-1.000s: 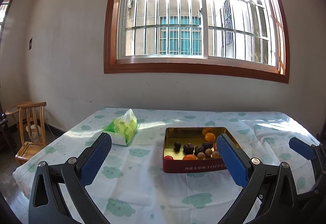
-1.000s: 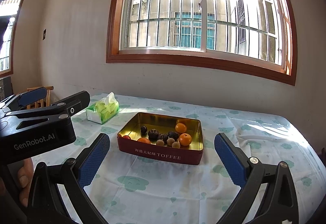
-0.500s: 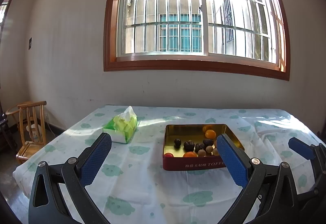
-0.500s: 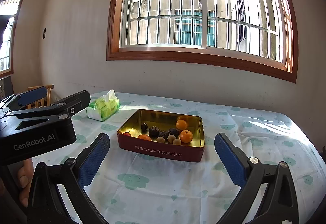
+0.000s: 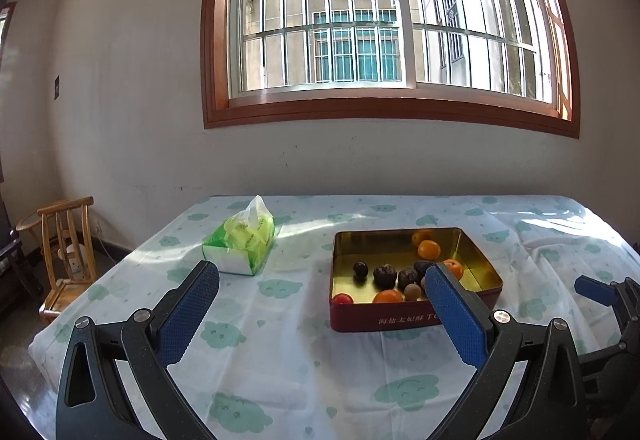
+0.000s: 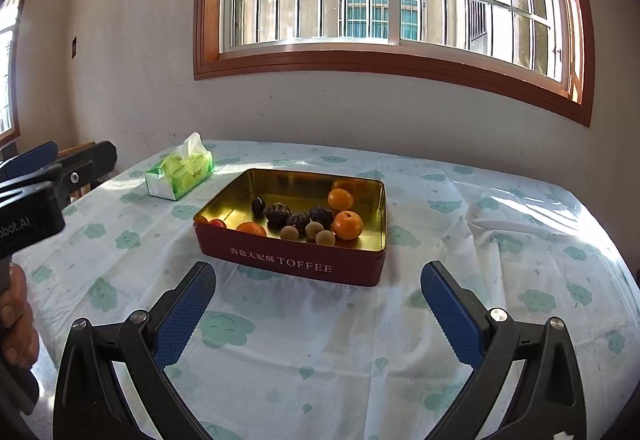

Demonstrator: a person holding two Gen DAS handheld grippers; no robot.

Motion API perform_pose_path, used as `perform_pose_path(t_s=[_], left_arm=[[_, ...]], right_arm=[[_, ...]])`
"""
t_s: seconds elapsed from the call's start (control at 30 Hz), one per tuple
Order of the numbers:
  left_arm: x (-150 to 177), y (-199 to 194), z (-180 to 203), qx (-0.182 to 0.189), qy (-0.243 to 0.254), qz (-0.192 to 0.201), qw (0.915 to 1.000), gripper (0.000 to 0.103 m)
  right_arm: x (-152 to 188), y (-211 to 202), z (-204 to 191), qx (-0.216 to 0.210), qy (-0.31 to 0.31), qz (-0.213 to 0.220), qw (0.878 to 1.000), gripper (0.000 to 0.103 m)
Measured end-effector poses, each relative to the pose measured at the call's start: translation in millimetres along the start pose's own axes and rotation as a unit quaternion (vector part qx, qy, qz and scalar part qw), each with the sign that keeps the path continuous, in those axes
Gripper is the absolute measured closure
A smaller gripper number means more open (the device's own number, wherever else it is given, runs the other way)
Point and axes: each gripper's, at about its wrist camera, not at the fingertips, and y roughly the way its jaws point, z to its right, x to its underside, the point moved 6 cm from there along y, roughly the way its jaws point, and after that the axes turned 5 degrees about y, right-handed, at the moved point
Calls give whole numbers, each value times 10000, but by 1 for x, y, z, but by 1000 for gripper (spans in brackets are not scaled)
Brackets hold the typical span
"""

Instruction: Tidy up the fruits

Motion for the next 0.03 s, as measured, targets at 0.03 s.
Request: perform_pose_path(t_s=[0.03], left_arm=[[1,4,-1,25,-4,-44,10000,1]], right_arm=[[2,12,13,58,-72,-218,9997,1]])
